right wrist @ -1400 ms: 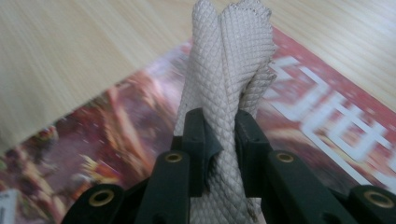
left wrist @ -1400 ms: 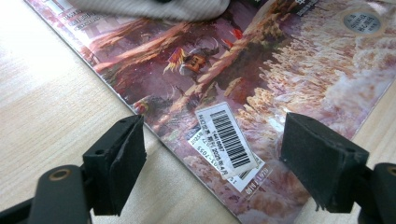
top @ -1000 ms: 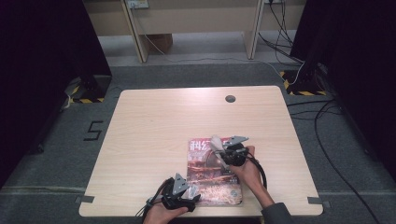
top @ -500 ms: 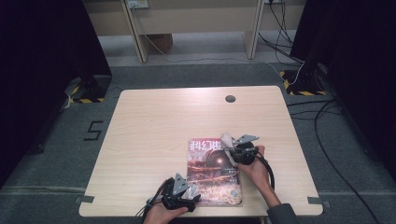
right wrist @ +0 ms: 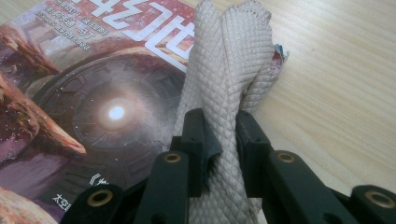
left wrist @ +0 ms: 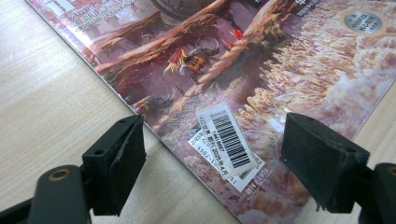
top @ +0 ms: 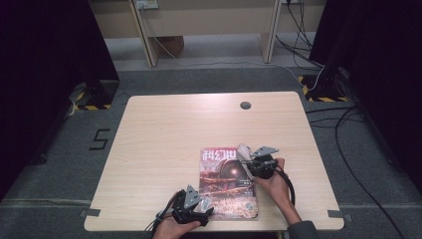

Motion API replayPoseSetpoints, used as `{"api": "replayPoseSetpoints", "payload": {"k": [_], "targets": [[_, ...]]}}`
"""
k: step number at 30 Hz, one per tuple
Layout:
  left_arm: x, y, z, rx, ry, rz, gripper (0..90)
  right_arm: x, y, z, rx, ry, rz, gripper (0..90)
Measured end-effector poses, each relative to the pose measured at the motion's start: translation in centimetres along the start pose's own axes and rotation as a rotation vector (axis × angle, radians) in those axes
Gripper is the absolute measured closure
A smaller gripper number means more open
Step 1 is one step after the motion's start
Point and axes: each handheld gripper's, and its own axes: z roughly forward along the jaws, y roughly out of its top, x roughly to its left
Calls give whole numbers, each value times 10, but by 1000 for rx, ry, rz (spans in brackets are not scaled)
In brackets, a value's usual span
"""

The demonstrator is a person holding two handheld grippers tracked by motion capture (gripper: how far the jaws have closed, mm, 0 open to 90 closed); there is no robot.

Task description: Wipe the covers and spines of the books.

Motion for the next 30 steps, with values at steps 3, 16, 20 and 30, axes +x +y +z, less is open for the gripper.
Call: {"api": "replayPoseSetpoints", "payload": {"k": [3, 16, 20, 30], "targets": [[0, 0, 0, -2, 2, -2, 206, 5, 0, -1, 5, -14, -16, 776], [-2, 0, 0, -1, 25, 10, 183, 8, -1, -1, -1, -15, -9, 778], [1, 0, 1, 1, 11, -8, 178, 17, 0, 1, -6, 44, 3, 778], [0, -1, 0, -1, 15, -16, 177, 60, 17, 15, -5, 129, -85, 775]]}}
